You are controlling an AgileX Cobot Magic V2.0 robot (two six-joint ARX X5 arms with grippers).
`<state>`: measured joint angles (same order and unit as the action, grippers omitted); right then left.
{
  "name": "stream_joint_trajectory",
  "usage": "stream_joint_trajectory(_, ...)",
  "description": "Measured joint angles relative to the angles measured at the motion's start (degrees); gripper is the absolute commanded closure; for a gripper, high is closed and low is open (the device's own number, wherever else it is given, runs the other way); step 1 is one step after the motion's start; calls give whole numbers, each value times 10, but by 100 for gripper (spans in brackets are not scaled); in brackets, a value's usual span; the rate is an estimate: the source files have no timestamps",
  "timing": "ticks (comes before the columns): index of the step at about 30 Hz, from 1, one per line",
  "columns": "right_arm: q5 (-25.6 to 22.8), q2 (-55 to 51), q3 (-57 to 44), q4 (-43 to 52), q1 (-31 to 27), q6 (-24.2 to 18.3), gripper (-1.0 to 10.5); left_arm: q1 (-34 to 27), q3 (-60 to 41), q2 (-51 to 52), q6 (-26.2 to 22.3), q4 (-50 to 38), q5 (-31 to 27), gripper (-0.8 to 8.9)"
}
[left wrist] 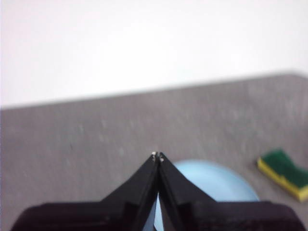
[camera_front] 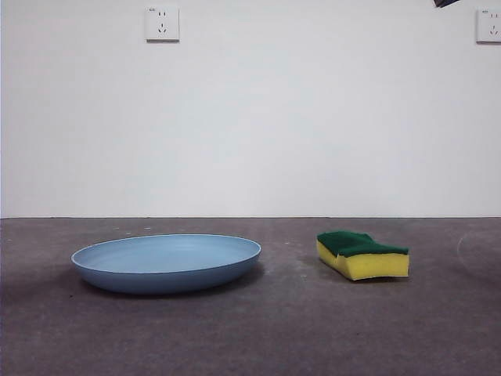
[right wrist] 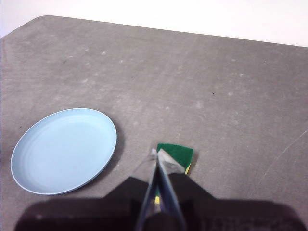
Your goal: Pick up the plate,pick up the cloth,clean the plate with the cloth
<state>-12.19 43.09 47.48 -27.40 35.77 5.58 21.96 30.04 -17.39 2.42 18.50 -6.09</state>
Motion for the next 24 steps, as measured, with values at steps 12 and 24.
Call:
stream_joint_trajectory(12, 0, 0, 0, 0, 0, 0, 946, -153, -178, 109, -6, -78, 62, 817)
stream_joint_trajectory(24, 0, 0, 0, 0, 0, 0, 946, -178, -290, 171, 9, -107, 63, 817)
